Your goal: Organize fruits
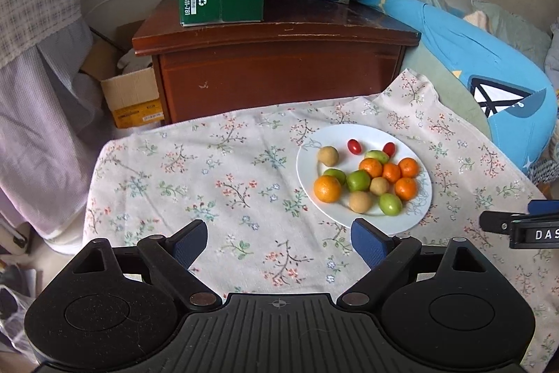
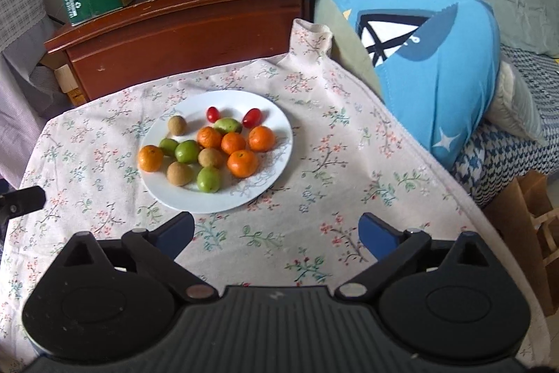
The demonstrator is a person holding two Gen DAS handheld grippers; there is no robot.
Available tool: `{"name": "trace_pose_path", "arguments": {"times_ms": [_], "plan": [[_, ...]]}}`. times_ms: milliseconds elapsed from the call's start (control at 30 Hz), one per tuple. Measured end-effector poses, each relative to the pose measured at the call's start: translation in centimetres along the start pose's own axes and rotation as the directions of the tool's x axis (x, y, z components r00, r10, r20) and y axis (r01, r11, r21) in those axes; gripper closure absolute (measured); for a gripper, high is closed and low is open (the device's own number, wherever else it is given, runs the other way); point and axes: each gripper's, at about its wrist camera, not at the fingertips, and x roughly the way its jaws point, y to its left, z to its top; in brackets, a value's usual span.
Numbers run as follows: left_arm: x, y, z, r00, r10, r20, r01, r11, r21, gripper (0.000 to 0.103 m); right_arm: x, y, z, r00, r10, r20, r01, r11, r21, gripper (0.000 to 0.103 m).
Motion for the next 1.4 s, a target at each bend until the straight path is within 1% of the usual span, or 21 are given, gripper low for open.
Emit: {"name": "trace_pose_path", "arguments": {"times_ms": [67, 167, 400, 533, 633, 800, 1000, 1167, 1400], "plan": [[0.7, 0.1, 0.6, 1.0, 0.011, -0.017, -0.011, 1.0, -0.002, 0.012, 0.6, -0.5, 0.3, 1.0, -0.01, -0.02, 0.01, 0.999, 0.041, 0.003], [1.5, 0.0, 1.3, 0.999, -0.011, -0.034, 0.01, 1.0, -0.024, 0.012, 1.1, -0.6, 0.4, 0.999, 0.026, -0.042, -0.022, 0.997, 0.074, 0.003], [3.2, -1.7, 2.0, 0.998, -0.013, -0.066, 0.013, 1.0, 0.003, 0.012, 1.5, 1.2, 0.6, 0.999, 0.027, -0.041, -0.027, 1.0, 0.005, 0.003], [4.3, -2.4, 2.0, 0.996, 0.004, -0.092, -0.003, 1.0, 0.011, 0.012, 2.0, 1.6, 0.7, 0.998, 0.03, -0.062, -0.03, 1.0, -0.002, 0.003], [4.7, -2.8, 2.1, 0.996, 0.001, -0.091, 0.001, 1.0, 0.015, 0.012, 2.5, 1.8, 0.9, 0.997, 0.03, -0.068, -0.03, 1.0, 0.003, 0.003], [5.4, -3.2, 2.0, 0.994, 0.019, -0.109, -0.018, 1.0, 0.014, 0.012, 3.2, 2.2, 0.9, 0.997, 0.003, -0.077, -0.004, 1.0, -0.012, 0.003], [6.1, -3.5, 1.6, 0.989, 0.072, -0.133, -0.069, 0.997, 0.025, 0.012, 4.0, 2.4, 0.9, 0.995, -0.046, -0.092, 0.046, 0.999, -0.005, 0.003], [6.4, -3.5, 1.5, 0.986, 0.086, -0.141, -0.084, 0.996, 0.016, 0.012, 4.5, 2.4, 0.9, 0.992, -0.076, -0.097, 0.077, 0.997, 0.005, 0.003], [6.8, -3.6, 1.3, 0.984, 0.096, -0.151, -0.095, 0.995, 0.012, 0.012, 4.9, 2.6, 0.9, 0.991, -0.092, -0.099, 0.094, 0.995, 0.019, 0.003]]}}
